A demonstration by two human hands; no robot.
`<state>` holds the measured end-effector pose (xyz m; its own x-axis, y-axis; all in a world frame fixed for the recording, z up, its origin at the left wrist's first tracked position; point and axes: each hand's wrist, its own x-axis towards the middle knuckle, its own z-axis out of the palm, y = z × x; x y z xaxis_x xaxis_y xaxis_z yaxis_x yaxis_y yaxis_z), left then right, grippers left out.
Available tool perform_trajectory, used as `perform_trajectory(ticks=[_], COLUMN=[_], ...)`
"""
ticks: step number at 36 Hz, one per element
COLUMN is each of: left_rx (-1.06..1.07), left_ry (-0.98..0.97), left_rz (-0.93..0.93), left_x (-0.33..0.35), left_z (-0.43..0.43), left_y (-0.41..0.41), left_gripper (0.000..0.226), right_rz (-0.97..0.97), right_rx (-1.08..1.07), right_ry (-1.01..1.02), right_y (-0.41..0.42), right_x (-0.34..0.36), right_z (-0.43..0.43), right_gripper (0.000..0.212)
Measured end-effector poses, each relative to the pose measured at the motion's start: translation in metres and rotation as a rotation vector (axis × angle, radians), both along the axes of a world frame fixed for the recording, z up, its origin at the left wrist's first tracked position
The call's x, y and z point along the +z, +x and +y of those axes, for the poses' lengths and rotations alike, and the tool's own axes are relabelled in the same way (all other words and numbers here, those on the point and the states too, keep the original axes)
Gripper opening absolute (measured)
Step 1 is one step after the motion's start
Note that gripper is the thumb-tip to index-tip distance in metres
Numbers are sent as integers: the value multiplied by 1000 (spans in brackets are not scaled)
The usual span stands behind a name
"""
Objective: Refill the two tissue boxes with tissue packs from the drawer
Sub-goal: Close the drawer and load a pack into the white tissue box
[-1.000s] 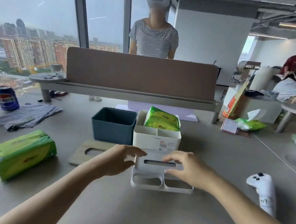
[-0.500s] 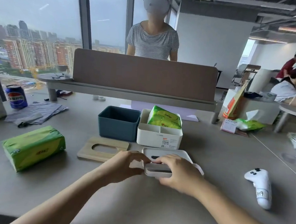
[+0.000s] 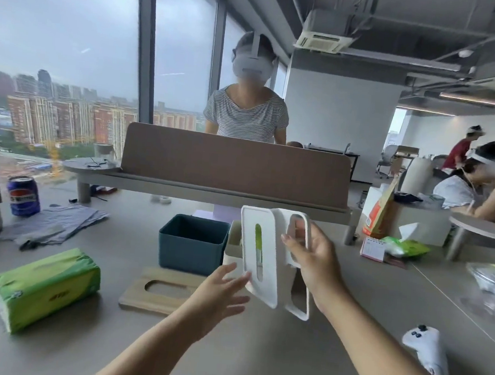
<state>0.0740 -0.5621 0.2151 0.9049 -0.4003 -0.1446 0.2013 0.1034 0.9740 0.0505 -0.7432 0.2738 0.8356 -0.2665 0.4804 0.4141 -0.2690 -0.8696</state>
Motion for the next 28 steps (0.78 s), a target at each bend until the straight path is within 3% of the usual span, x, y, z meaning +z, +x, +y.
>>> perform_trajectory(ticks=[3, 7, 10, 12, 17, 23, 28], left_rx=[35, 159, 72, 45, 149, 162, 206], left_ry=[-99, -129, -161, -204, -309, -188, 13], left_rz=[114, 219, 292, 294, 202, -5, -186], left_x=[3, 4, 7, 9, 23, 44, 60], left_z=[-10, -24, -31, -36, -40, -27, -25], left_y=[-1, 0, 0, 3, 23, 53, 81], left_gripper=[70, 65, 57, 45, 33, 23, 15], right_rz=[-23, -152, -198, -200, -249, -83, 78], right_rx=[-75, -210, -232, -225, -191, -235, -274], right_ry=[36, 135, 229, 260, 207, 190, 61], right_y=[5, 7, 13, 17, 29, 41, 56], right_x=[-4, -2, 1, 1, 1, 8, -1], right_z=[1, -2, -4, -5, -17, -53, -73], right_gripper=[37, 19, 20, 33, 62, 29, 40])
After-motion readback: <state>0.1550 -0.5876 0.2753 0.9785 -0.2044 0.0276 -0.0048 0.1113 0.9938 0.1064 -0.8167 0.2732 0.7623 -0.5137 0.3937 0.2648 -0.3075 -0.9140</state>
